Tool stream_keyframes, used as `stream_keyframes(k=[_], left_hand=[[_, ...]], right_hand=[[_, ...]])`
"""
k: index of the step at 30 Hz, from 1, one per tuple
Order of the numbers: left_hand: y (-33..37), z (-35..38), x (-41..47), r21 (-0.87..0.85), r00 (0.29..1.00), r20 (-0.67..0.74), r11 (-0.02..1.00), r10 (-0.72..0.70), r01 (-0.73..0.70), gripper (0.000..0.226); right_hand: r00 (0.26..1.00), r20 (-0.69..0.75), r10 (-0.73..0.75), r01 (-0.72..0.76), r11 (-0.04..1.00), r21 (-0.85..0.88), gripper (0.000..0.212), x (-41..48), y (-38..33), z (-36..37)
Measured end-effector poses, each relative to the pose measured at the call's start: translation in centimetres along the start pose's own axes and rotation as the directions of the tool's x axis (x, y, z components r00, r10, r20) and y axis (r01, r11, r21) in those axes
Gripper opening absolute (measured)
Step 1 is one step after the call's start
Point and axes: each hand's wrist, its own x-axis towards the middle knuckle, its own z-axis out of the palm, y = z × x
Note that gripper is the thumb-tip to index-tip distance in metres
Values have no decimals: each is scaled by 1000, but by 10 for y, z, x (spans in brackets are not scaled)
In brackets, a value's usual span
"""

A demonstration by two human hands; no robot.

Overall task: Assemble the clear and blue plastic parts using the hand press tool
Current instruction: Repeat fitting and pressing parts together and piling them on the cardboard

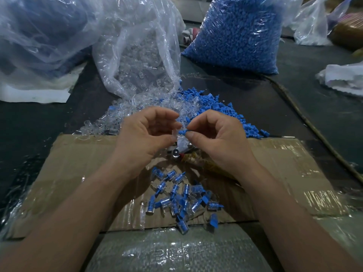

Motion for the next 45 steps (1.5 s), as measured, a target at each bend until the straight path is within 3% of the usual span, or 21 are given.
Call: stream_keyframes(k=[14, 19, 24, 26, 28, 30, 35, 45], left_hand=[[-3, 3, -3, 23, 1000, 18, 1000, -18, 18, 23], [3, 5, -7, 76, 1000, -15, 997, 23, -22, 19], [7, 6, -8, 108, 996, -16, 990, 89, -86, 11], [4, 4, -6, 122, 998, -17, 991, 63, -61, 18], [2, 1, -4, 25, 999, -13, 999, -34, 35, 25], [2, 0, -3, -65, 994, 23, 992, -105, 106, 16], [3, 3, -2, -39, 994, 35, 994, -100, 102, 17], [4, 1, 0, -190, 974, 37, 955, -225, 228, 16]], right_hand=[[998, 50, 36, -40, 995, 89, 20, -1, -4, -2], [977, 152, 150, -179, 964, 197, 31, 0, -4, -6], [958, 236, 162, -245, 890, 385, 26, -1, -5, -5], [969, 187, 163, -224, 898, 378, 24, -1, -5, -5], [977, 144, 161, -200, 921, 333, 23, 0, -4, -4], [981, 121, 149, -179, 938, 297, 25, 0, -5, -2], [991, 85, 103, -120, 964, 237, 24, -1, -4, 1], [992, 88, -90, 77, 986, 147, 31, -2, 3, 4]])
